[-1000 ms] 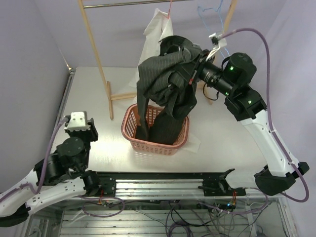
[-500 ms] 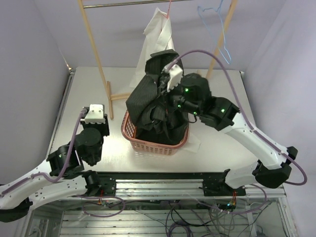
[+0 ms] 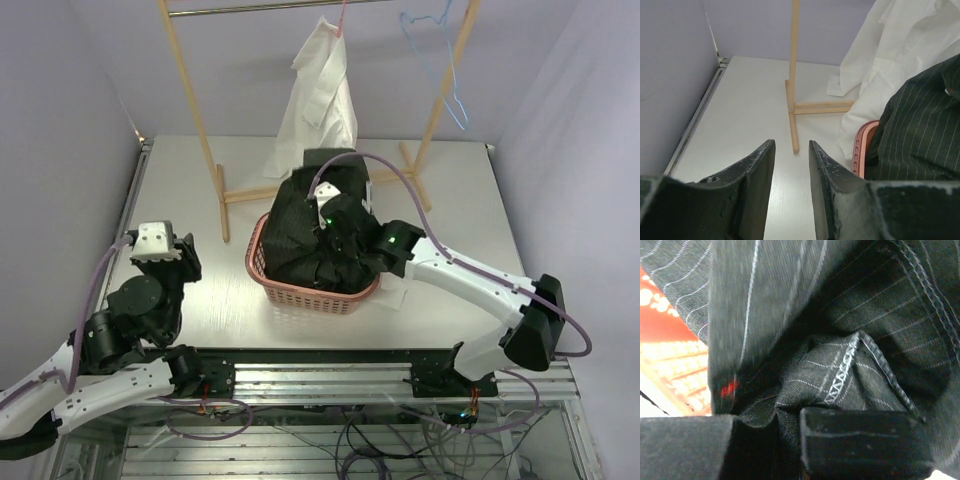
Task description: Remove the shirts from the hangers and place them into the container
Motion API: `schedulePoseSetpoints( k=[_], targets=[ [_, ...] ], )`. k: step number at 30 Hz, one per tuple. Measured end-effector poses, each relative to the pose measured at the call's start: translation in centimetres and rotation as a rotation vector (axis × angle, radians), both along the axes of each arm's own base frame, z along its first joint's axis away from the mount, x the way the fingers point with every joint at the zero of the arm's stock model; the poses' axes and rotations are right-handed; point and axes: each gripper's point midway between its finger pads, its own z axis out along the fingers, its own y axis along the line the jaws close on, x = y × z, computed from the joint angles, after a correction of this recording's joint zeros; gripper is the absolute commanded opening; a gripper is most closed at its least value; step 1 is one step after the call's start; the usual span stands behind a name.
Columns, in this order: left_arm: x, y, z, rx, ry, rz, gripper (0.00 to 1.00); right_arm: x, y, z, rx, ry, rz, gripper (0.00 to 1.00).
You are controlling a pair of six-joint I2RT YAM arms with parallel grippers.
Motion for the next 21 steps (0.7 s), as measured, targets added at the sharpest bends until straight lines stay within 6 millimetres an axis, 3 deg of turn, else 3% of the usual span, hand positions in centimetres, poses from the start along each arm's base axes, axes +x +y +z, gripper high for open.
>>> schedulePoseSetpoints(
  k=[9, 15, 21],
  targets=[
    [1.3, -2.5, -2.0, 0.124, 0.078, -0.008, 0.46, -0.4, 2.3, -6.2, -0.030, 0.124, 0.038, 0.00],
    [1.3, -2.4, -2.0, 0.115, 0.077, -0.016, 0.46, -0.8, 3.6, -10.8, -0.064, 0.214, 0.061, 0.00],
    [1.1, -2.1, -1.7, 0.098, 0.068, -0.016, 0.46, -1.3, 4.6, -14.0, -0.080, 0.280, 0.086, 0.00]
  ],
)
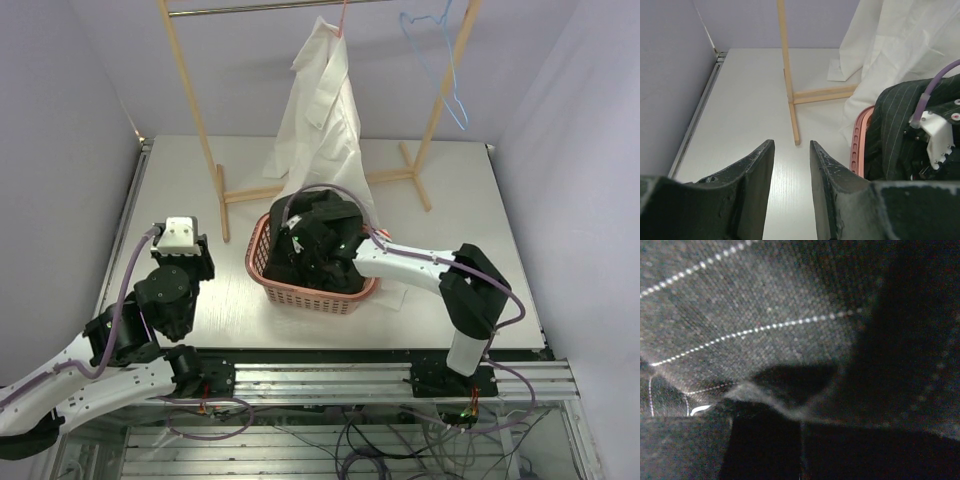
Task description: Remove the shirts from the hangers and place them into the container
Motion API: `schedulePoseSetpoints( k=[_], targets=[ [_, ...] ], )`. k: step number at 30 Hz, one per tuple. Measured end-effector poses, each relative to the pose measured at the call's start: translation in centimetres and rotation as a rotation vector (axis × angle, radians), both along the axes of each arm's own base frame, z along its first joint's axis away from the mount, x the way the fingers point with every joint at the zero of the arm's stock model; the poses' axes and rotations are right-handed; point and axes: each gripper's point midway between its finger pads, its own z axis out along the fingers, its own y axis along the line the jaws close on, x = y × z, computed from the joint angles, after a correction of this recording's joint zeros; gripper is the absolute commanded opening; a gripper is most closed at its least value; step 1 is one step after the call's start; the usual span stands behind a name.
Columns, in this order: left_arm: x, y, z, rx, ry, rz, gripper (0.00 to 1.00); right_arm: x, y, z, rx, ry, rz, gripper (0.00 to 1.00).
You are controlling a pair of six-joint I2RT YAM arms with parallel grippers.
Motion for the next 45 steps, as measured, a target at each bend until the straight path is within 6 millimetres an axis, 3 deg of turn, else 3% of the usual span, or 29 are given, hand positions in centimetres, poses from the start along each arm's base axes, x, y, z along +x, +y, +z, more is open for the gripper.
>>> schedulePoseSetpoints(
  k=[10, 11, 14, 16, 17, 19, 21, 22, 23, 30, 35, 39, 42, 45],
  targets=[
    [0.5, -0.4, -0.5, 0.025, 0.020, 0.001, 0.46, -2.0, 2.7, -1.9, -0.014, 0.035, 0.145, 0.02],
    [0.5, -0.4, -0.5, 0.025, 0.021, 0.001, 0.47, -2.2, 3.1, -1.8, -0.017, 0.033, 0.161, 0.11],
    [0.6, -0.3, -0.5, 0.021, 0.021, 0.007, 0.53, -2.7, 3.6, -1.6, -0.022, 0.027, 0.184, 0.24],
    [0.7, -0.2, -0.5, 0.021, 0.022, 0.008, 0.58, -2.8, 3.6, -1.3, -0.026, 0.016, 0.184, 0.49],
    [0.7, -0.2, -0.5, 0.018, 0.022, 0.008, 0.60, -2.7, 3.5, -1.1, -0.025, 0.009, 0.178, 0.54],
    [0.8, -0.1, -0.5, 0.014, 0.022, 0.008, 0.63, -2.6, 3.1, -0.2, -0.018, -0.013, 0.162, 0.56],
    [0.9, -0.3, -0.4, 0.006, 0.021, 0.000, 0.66, -2.3, 2.4, 1.6, -0.001, -0.056, 0.142, 0.57],
    [0.9, -0.2, -0.4, 0.003, 0.020, 0.002, 0.67, -2.2, 2.3, 2.6, 0.012, -0.076, 0.132, 0.70],
    [1.0, -0.3, -0.4, 0.000, 0.020, -0.001, 0.68, -1.9, 2.0, 3.8, 0.029, -0.103, 0.117, 0.73],
    [1.8, -1.7, 0.4, -0.013, -0.011, -0.034, 0.93, -0.8, -0.3, 14.4, 0.203, -0.303, -0.002, 0.74],
    [4.5, -5.7, 0.8, 0.049, -0.016, -0.077, 1.00, -1.7, -5.2, 21.4, 0.334, -0.420, -0.134, 0.70],
    [8.2, -10.1, 1.4, 0.125, 0.036, -0.092, 0.95, -4.2, -11.3, 25.9, 0.492, -0.494, -0.237, 0.73],
    [11.4, -12.8, 1.3, 0.127, 0.072, -0.107, 0.93, -6.1, -14.9, 28.2, 0.603, -0.528, -0.276, 0.73],
    [12.7, -13.9, 0.5, 0.104, 0.095, -0.124, 0.91, -6.5, -15.3, 28.6, 0.611, -0.517, -0.277, 0.72]
  ],
)
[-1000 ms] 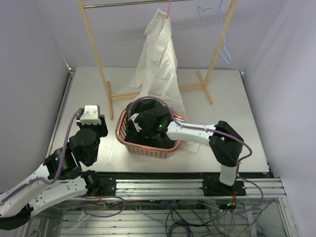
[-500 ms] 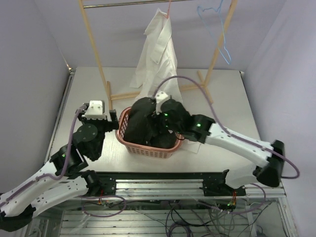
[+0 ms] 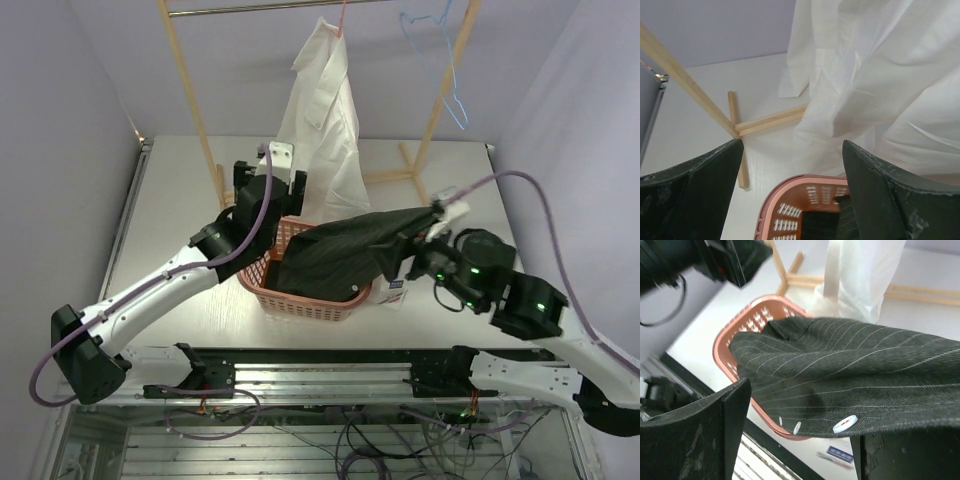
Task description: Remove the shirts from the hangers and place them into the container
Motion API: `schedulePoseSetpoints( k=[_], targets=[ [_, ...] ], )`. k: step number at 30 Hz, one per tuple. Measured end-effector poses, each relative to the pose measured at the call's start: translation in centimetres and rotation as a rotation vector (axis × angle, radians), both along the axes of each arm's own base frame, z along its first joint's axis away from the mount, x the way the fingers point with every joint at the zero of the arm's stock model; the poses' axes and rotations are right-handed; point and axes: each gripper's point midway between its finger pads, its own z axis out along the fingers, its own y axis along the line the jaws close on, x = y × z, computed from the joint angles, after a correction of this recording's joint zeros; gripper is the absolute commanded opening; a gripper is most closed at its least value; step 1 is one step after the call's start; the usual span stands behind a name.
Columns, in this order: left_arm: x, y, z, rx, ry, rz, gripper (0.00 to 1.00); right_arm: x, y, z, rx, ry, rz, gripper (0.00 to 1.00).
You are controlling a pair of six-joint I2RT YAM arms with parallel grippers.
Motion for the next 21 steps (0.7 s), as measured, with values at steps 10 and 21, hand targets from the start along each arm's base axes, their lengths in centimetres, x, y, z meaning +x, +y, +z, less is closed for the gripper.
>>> schedulePoseSetpoints(
  k=[10, 21],
  targets=[
    [-3.1, 3.4, 5.6, -0.163, -0.106, -0.004, 0.90, 1.7, 8.6, -10.4, -0.323, 0.208, 0.183, 0.72],
    [-9.6, 11.5, 10.3, -0.297, -0.231, 0.047, 0.90, 1.2, 18.6, -16.3, -0.435, 0.399, 0.502, 0.66]
  ],
)
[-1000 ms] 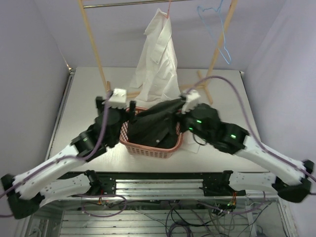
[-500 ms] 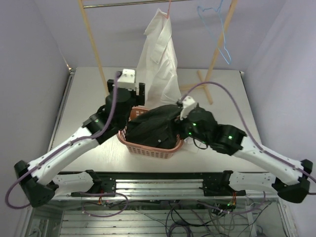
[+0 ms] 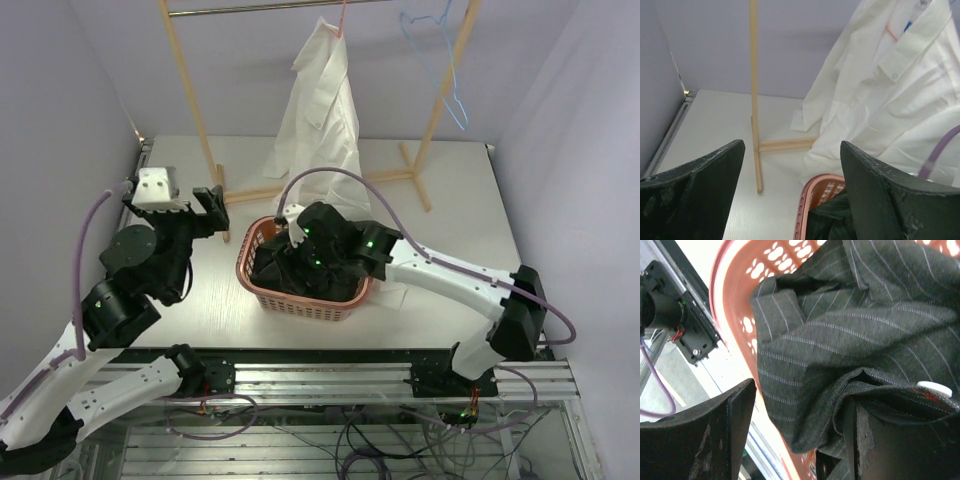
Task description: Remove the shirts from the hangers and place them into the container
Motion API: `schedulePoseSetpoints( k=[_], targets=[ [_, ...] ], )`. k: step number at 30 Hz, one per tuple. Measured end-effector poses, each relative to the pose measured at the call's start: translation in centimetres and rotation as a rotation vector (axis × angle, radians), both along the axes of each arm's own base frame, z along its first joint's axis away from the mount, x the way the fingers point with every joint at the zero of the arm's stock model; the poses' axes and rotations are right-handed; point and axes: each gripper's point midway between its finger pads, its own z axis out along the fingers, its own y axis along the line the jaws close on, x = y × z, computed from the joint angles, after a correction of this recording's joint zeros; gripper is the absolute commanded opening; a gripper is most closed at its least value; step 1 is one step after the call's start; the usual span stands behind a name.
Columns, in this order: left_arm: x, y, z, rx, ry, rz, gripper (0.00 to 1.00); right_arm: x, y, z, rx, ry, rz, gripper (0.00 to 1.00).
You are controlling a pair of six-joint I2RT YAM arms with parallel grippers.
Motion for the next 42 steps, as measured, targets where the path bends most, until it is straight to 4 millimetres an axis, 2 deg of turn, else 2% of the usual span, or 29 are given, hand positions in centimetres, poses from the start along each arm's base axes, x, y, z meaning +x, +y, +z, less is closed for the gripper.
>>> schedulePoseSetpoints(
  k=[3, 5, 9, 10, 12, 14, 16, 19, 22, 23, 25, 28, 29, 30, 33, 35, 40, 42],
  targets=[
    [0.3, -0.8, -1.9, 0.033, 0.036, -0.027, 0.92, -0.7, -1.2, 0.6, 0.011, -0.001, -0.008, 0.70],
    [0.7, -1.9, -3.5, 0.066, 0.066, -0.060, 0.93, -1.3, -2.5, 2.8, 0.060, -0.030, -0.021, 0.77],
    [2.1, -5.1, -6.4, 0.130, 0.139, -0.137, 0.94, -2.9, -5.5, 10.1, 0.259, -0.131, -0.035, 0.81],
    [3.2, -7.4, -8.0, 0.155, 0.181, -0.181, 0.95, -3.7, -6.8, 13.5, 0.355, -0.179, -0.040, 0.84],
    [3.5, -8.1, -8.7, 0.168, 0.200, -0.198, 0.95, -3.9, -7.2, 14.3, 0.378, -0.189, -0.043, 0.87],
    [4.0, -9.5, -9.5, 0.175, 0.222, -0.233, 0.96, -4.0, -7.5, 14.3, 0.382, -0.191, -0.049, 0.88],
    [4.3, -10.7, -9.6, 0.165, 0.225, -0.270, 0.96, -4.0, -7.6, 13.2, 0.356, -0.176, -0.052, 0.88],
    [4.3, -12.4, -8.0, 0.118, 0.196, -0.341, 0.96, -3.9, -7.9, 10.8, 0.285, -0.140, -0.073, 0.87],
    [4.2, -14.6, -5.6, 0.060, 0.153, -0.432, 0.96, -3.5, -9.6, 10.4, 0.265, -0.150, -0.151, 0.86],
    [4.2, -15.3, -5.1, 0.045, 0.143, -0.460, 0.95, -3.4, -10.4, 10.9, 0.276, -0.162, -0.183, 0.85],
    [4.2, -17.0, -4.6, 0.021, 0.135, -0.524, 0.93, -3.4, -13.4, 12.9, 0.339, -0.210, -0.284, 0.76],
    [4.5, -18.9, -5.6, 0.020, 0.158, -0.581, 0.81, -4.1, -18.5, 16.8, 0.503, -0.284, -0.419, 0.44],
    [4.6, -19.5, -6.1, 0.022, 0.172, -0.596, 0.76, -4.6, -20.4, 18.0, 0.568, -0.304, -0.464, 0.37],
    [4.7, -20.0, -6.6, 0.023, 0.182, -0.611, 0.73, -5.0, -22.3, 19.1, 0.635, -0.320, -0.507, 0.34],
    [5.3, -21.9, -8.0, 0.018, 0.209, -0.655, 0.65, -5.8, -26.1, 20.6, 0.758, -0.339, -0.598, 0.32],
    [5.7, -23.4, -9.0, 0.014, 0.232, -0.692, 0.60, -5.7, -26.8, 20.0, 0.762, -0.330, -0.636, 0.32],
    [6.1, -27.5, -11.4, 0.000, 0.298, -0.815, 0.32, -4.7, -25.7, 16.8, 0.636, -0.293, -0.666, 0.33],
    [5.7, -28.3, -12.4, 0.003, 0.325, -0.860, 0.23, -4.4, -25.3, 16.0, 0.595, -0.288, -0.669, 0.34]
  ],
)
